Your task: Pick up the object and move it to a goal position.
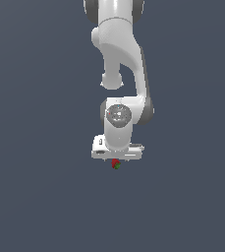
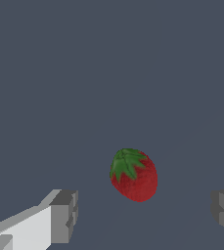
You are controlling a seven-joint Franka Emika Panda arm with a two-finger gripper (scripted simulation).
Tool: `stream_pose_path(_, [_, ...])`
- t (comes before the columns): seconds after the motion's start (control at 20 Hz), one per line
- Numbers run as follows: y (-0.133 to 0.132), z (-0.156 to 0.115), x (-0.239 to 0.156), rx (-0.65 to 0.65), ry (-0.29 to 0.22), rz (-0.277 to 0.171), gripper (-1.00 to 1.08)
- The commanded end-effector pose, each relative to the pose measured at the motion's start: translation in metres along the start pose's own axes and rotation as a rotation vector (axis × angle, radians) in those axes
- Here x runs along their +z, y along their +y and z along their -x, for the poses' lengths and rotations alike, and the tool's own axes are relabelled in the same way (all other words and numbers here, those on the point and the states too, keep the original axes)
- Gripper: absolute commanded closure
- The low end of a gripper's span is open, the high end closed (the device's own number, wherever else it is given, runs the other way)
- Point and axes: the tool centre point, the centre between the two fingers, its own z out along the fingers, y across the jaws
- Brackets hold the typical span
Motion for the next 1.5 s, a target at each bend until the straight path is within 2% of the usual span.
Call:
stream_pose_path(0.0, [0.0,0.0,0.001,0.0,0.001,0.0,-0.92])
stream_pose_path(0.5, [0.0,0.0,0.044,0.0,0.001,0.0,-0.92])
stream_pose_path(0.8, [0.0,-0.001,0.051,0.0,0.001,0.0,-0.92])
stream_pose_path(0.85, [0.0,-0.001,0.051,0.0,0.001,0.0,1.08])
stream_pose_path(1.45, [0.002,-0.001,0.05,0.0,0.001,0.0,1.08])
